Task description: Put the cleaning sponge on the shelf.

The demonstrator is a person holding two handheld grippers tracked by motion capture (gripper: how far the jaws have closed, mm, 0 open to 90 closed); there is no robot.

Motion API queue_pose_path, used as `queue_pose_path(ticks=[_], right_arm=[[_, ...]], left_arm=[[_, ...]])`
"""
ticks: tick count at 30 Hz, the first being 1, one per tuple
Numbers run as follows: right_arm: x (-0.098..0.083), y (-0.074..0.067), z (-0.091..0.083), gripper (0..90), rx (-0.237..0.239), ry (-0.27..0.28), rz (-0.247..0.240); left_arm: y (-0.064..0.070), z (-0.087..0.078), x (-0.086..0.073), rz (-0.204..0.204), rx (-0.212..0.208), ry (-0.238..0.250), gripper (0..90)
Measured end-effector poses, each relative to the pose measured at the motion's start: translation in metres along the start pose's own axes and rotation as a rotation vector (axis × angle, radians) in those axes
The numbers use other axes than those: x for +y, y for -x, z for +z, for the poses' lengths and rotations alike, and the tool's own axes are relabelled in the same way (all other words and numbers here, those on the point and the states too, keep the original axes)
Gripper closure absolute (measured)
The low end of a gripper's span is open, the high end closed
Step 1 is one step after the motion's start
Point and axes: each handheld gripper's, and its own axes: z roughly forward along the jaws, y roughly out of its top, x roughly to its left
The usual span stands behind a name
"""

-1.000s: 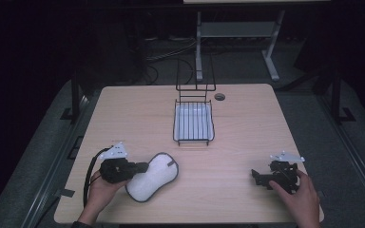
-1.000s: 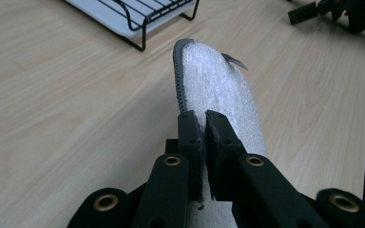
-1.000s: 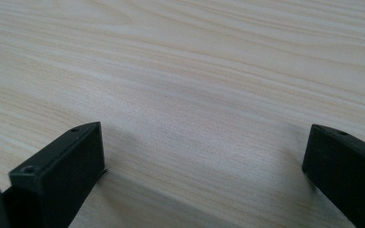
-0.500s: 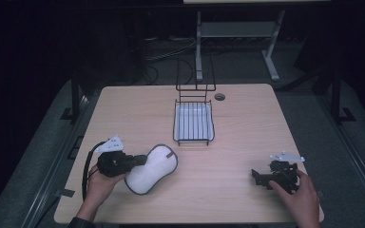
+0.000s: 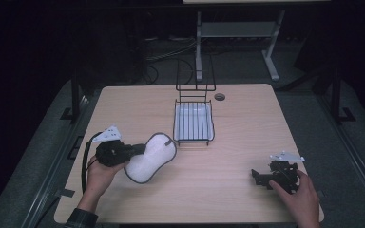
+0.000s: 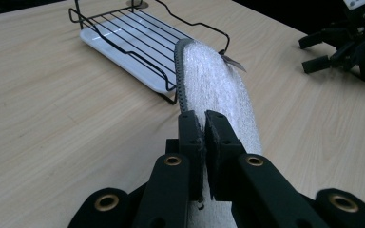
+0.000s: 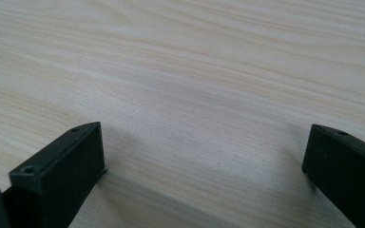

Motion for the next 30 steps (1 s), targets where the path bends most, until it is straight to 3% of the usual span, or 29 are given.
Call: queue_pose_path(ticks=[30], right_arm=[[0.000, 0.000, 0.000, 0.0, 0.000, 0.000, 0.000]], left_arm=[[-0.027, 0.031, 0.031, -0.010, 0.000, 0.010, 86.1]])
